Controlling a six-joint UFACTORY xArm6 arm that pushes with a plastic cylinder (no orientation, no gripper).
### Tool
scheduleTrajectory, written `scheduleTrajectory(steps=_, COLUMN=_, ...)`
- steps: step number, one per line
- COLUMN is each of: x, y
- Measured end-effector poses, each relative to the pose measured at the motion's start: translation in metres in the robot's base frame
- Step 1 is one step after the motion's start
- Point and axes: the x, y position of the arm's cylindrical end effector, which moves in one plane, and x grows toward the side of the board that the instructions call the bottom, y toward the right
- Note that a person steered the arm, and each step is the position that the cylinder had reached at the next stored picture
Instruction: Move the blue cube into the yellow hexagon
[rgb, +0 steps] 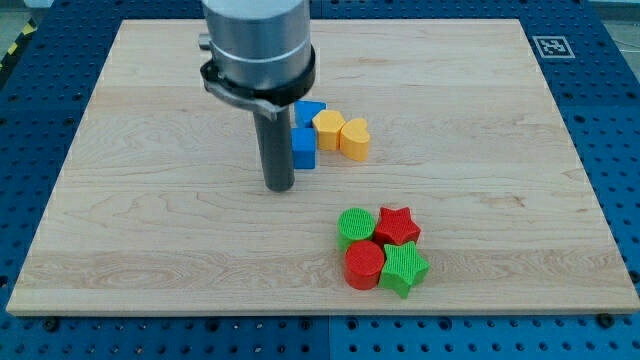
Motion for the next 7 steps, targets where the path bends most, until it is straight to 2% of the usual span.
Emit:
scheduleTrajectory(steps=1, x=-0.022, y=0.004)
scheduleTrajectory(steps=2, x=-0.024, y=0.009)
scheduleTrajectory(steps=4, x=-0.03, y=-0.037)
scheduleTrajectory(steps=7, x=-0.042, y=-0.006)
